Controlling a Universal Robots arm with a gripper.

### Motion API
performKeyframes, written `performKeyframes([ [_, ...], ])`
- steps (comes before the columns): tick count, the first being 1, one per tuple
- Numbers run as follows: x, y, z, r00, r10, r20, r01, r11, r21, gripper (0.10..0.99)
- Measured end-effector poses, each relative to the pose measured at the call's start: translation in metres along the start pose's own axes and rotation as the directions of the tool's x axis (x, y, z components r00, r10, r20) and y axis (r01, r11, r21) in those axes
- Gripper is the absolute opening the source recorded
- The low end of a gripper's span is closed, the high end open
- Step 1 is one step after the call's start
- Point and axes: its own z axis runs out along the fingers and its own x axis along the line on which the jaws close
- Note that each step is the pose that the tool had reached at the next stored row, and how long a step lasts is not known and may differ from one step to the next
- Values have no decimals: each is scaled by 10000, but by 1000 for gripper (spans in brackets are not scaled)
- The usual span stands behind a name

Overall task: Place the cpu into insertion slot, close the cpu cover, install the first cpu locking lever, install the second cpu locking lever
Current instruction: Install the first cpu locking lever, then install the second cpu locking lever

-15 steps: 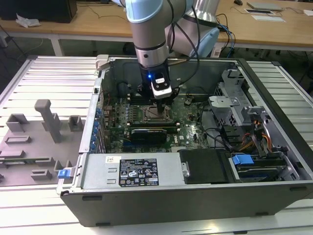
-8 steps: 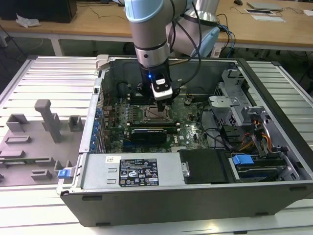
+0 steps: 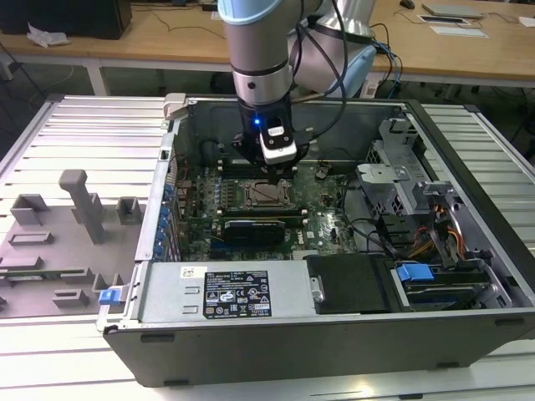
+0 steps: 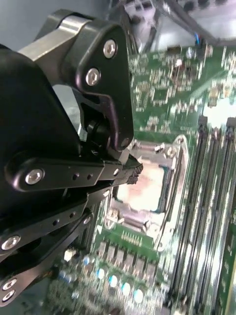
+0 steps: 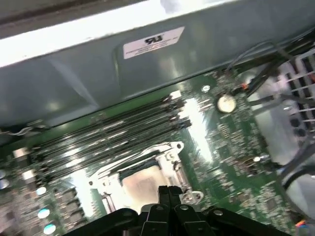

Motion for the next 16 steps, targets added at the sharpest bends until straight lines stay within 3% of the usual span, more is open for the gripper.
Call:
performKeyframes([
  [1,-13,5,3,9998,5,-204,-3,9999,105,106],
  [2,-26,10,7,9989,16,-466,-4,9997,255,106],
  [3,-27,10,6,9987,18,-502,-4,9996,279,106],
  [4,-26,11,6,9987,17,-500,-3,9996,291,106],
  [5,-24,19,7,9989,6,-468,13,9992,397,106],
  [6,-21,27,7,9992,-37,-390,66,9972,739,106],
  [7,-21,28,7,9993,-47,-372,77,9967,811,106],
  [16,-21,28,7,9993,-58,-367,88,9965,826,106],
])
